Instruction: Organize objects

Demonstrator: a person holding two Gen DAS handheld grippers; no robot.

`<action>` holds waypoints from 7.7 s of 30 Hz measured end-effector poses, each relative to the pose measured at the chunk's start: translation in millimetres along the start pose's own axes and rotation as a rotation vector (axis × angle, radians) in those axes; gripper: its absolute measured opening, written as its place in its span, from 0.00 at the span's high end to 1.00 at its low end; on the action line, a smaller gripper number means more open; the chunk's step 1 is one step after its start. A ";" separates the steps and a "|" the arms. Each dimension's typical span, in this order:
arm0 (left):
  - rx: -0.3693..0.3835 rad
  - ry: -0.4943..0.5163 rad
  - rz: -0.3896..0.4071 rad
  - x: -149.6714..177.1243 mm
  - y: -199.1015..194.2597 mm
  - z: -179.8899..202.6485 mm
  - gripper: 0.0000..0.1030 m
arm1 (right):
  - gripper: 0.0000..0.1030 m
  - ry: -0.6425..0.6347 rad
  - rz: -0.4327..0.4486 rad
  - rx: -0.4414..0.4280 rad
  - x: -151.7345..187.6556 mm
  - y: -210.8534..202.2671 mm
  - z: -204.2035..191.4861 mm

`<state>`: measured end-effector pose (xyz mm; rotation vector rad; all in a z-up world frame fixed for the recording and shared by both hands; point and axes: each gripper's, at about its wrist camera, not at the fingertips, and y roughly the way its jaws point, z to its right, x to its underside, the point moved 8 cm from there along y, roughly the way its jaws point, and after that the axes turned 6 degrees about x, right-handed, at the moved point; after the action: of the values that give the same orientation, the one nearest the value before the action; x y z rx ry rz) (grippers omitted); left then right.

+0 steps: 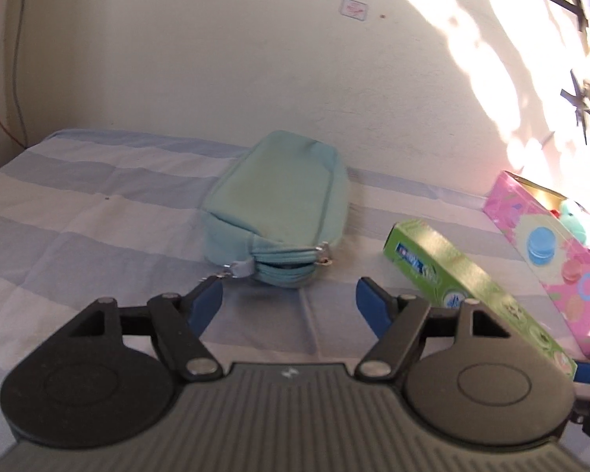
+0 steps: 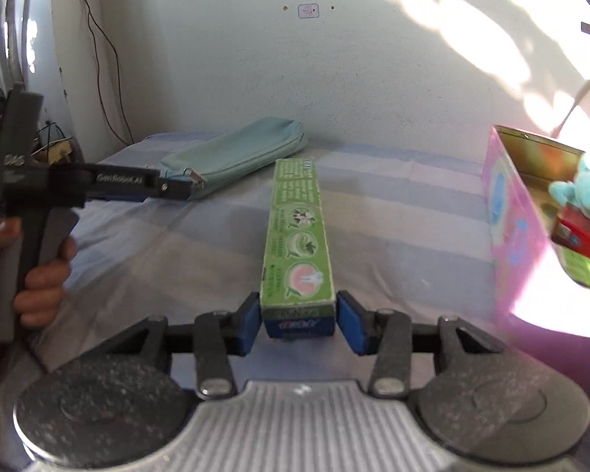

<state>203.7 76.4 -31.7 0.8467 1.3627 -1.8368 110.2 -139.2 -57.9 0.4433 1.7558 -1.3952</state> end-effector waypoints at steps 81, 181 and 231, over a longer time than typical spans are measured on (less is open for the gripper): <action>0.268 0.404 -0.106 -35.1 66.5 326.2 0.29 | 0.57 0.317 0.154 0.409 -48.7 -83.7 261.9; -0.033 0.286 -0.084 61.0 -4.6 143.1 0.13 | 0.45 0.387 0.161 0.295 51.1 -94.1 74.0; 0.028 -0.130 0.003 7.6 -14.9 -30.3 0.11 | 0.79 0.208 -0.238 -0.153 31.3 -64.5 83.4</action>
<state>190.2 107.7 -37.5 0.7298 1.2565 -1.8791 78.0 -243.6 -44.9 0.3123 2.1255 -1.4030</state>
